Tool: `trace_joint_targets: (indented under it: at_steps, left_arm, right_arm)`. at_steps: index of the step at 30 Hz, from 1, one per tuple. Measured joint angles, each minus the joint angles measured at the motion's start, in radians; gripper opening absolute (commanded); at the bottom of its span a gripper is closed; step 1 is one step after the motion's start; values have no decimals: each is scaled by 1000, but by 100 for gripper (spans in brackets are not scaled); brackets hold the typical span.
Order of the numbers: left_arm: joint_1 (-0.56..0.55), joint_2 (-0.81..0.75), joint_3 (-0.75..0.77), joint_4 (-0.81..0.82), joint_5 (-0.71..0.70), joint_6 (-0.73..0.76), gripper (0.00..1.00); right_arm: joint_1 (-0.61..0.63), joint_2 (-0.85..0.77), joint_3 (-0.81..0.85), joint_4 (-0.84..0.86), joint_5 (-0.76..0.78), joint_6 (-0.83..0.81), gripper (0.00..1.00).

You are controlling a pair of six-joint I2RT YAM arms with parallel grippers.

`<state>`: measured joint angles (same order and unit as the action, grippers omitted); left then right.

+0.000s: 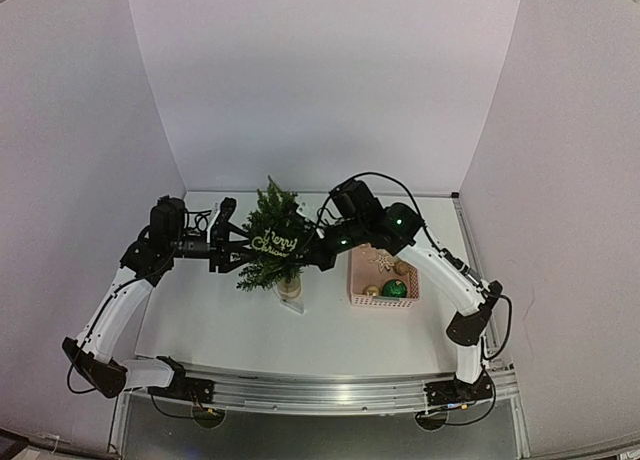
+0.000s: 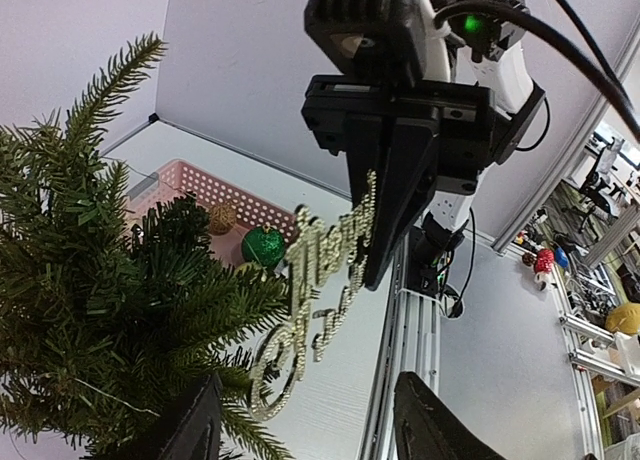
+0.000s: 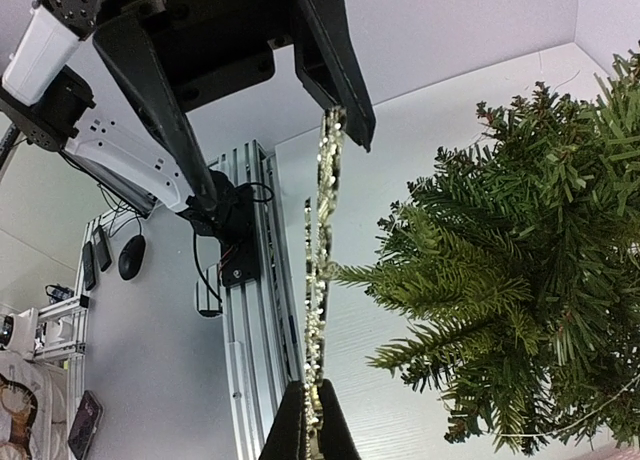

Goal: Decorate the small christmas tree

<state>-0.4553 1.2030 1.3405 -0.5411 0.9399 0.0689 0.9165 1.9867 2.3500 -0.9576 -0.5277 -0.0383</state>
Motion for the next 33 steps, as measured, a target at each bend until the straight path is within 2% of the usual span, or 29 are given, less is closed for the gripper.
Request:
trace_joint_targets:
  at_steps: [4,11,22,32,33]
  left_arm:
    - [-2,0,8,1,15,-18,48]
    - [-3,0,9,0,24,-37,48]
    - [-4,1,14,-23,16,-14,1]
    - [-4,22,15,-18,6,-83,0]
    - [-4,28,15,-14,1,-95,0]
  right_arm:
    - [-2,16,2,-3,-9,-1,0]
    - [-2,47,30,-9,-20,-7,0]
    - [-5,49,44,-11,-23,-11,0]
    - [-26,50,44,-12,-26,5,0]
    - [-30,50,43,-13,-26,9,7]
